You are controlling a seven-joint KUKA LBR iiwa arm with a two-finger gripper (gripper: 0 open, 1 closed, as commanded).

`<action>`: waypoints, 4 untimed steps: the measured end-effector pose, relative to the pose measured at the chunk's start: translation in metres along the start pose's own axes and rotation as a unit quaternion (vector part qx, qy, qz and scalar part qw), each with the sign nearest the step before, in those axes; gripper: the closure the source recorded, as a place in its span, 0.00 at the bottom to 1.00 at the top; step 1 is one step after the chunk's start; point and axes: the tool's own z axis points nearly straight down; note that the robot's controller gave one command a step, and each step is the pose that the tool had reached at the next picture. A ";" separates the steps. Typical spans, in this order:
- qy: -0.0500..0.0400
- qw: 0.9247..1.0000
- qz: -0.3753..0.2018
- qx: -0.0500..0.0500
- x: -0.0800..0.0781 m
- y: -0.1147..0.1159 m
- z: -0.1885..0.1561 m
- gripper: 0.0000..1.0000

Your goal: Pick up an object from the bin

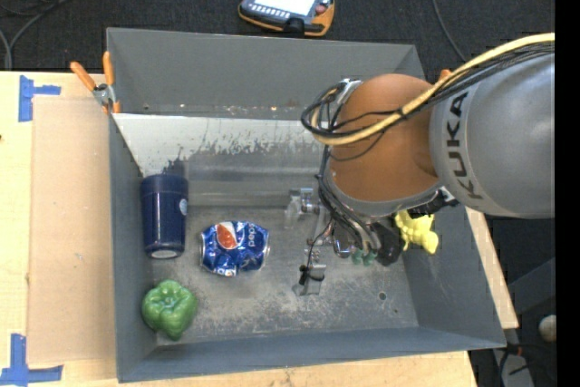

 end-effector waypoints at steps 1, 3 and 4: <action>0.003 1.000 -0.003 0.001 0.042 -0.023 0.038 0.00; 0.002 1.000 0.005 0.001 0.012 0.011 -0.017 0.00; -0.001 0.997 0.071 -0.001 -0.012 0.021 0.047 0.00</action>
Offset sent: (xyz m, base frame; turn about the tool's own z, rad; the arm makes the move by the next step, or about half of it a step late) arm 0.0085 0.0233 -0.0731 0.0688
